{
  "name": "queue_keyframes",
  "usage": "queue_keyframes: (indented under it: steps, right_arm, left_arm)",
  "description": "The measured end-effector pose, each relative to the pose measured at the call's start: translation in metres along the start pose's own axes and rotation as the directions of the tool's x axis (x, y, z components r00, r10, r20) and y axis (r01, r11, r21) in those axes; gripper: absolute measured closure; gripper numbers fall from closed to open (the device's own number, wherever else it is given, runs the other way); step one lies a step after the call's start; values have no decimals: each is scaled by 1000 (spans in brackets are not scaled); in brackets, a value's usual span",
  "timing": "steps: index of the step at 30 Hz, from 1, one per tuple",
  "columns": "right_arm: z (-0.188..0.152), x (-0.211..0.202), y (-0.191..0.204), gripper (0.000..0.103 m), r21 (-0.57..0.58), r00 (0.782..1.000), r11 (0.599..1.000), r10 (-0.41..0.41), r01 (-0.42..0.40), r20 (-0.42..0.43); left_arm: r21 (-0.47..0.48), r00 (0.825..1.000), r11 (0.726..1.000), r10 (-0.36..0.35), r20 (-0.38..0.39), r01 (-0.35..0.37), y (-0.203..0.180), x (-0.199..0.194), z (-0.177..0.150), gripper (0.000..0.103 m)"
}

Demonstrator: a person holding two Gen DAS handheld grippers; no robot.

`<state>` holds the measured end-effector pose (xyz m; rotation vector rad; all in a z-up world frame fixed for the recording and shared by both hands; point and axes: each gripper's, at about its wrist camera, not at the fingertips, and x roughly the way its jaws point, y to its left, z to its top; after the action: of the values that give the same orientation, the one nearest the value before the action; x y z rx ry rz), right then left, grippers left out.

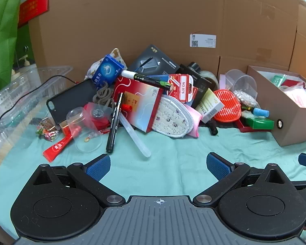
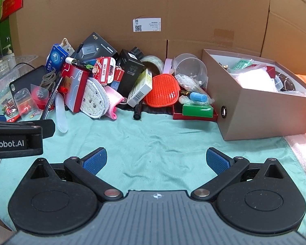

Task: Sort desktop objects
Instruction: 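Move both grippers toward the white floral insoles in the pile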

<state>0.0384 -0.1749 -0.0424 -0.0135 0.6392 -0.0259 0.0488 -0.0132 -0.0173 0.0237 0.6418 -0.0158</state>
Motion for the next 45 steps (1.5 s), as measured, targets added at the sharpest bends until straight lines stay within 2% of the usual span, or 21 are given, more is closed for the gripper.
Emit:
queue_keyframes:
  steps: [22,33,37,40,43,45]
  right_arm:
    - [12,57,-4,0,9,997,1000,12,-11,-75]
    - [29,83,-5,0,-62,995,993,99,-101,-28]
    - [35,101,6,1,-92,986,982,162,-165,-45]
    - [39,113,20,5,-120,977,970,205,-210,-51]
    - [44,123,32,13,-129,970,961,239,-243,-44]
    - [49,128,37,24,-120,962,955,270,-272,-36]
  left_arm:
    - [4,997,1000,-11,-72,11,-5,59,12,0]
    - [-79,992,994,-78,-103,70,7,101,26,0]
    - [-79,992,994,-85,-96,78,11,119,40,6]
    - [-75,993,995,-74,-95,67,15,132,51,12]
    - [-77,992,995,-68,-102,60,20,146,58,18]
    - [-84,992,995,-71,-108,62,24,154,62,24]
